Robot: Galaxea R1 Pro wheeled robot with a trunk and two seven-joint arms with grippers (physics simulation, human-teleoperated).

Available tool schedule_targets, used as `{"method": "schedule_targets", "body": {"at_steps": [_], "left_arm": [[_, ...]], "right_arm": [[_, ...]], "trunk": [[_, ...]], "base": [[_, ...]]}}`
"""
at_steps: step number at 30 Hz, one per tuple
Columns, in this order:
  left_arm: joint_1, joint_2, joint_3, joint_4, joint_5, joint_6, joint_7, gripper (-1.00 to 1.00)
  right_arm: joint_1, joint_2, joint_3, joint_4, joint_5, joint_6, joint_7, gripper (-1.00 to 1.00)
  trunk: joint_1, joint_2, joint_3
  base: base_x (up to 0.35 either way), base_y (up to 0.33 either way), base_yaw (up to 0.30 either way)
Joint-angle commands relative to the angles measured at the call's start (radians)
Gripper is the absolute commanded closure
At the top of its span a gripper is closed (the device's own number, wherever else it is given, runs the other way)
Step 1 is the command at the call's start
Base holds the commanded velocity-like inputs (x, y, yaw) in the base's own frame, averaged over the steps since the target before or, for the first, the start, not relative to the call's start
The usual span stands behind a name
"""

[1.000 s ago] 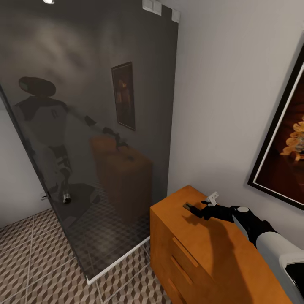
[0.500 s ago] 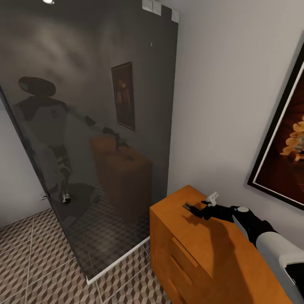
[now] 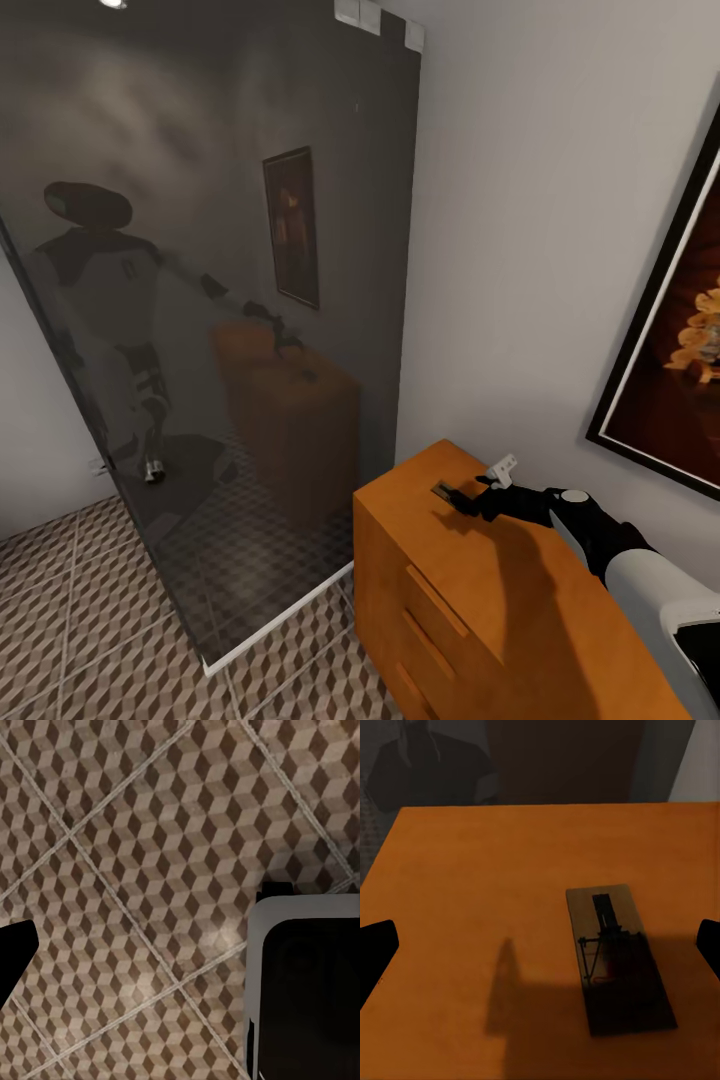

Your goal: Take the four mousetraps from the cabinet in the bathroom and place them on the bathroom floor. Make sure all four end up on the same floor surface, and ensure that at least two of them are either under or directly next to the same bathroom sink.

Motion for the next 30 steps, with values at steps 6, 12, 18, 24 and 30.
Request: {"method": "schedule_targets", "body": {"at_steps": [6,12,18,24,30], "left_arm": [[-0.001,-0.001,-0.006,0.002,0.003,-0.005,0.001,-1.00],[-0.001,-0.001,-0.006,0.002,0.003,-0.005,0.000,-1.00],[-0.001,-0.001,-0.007,0.002,0.003,-0.005,-0.001,-1.00],[-0.001,-0.001,-0.007,0.002,0.003,-0.005,0.000,-1.00],[-0.001,-0.001,-0.006,0.001,0.003,-0.005,0.001,-1.00]], "right_arm": [[-0.001,0.001,0.005,0.000,-0.003,-0.001,0.002,-1.00],[-0.001,0.001,0.005,0.024,-0.003,0.000,0.002,-1.00],[-0.001,0.001,0.005,0.040,-0.004,0.000,0.003,-1.00],[-0.001,0.001,0.005,0.043,-0.005,-0.001,0.003,-1.00],[-0.001,0.001,0.005,0.043,-0.005,-0.001,0.003,-1.00]], "trunk": [[0.001,-0.002,-0.002],[0.001,-0.002,-0.002],[0.001,-0.002,-0.002],[0.001,-0.002,-0.002],[0.001,-0.002,-0.002]], "base": [[0.003,-0.002,0.000],[0.000,0.000,0.000],[0.000,0.000,0.000],[0.017,0.000,0.000],[0.130,0.000,0.000]]}}
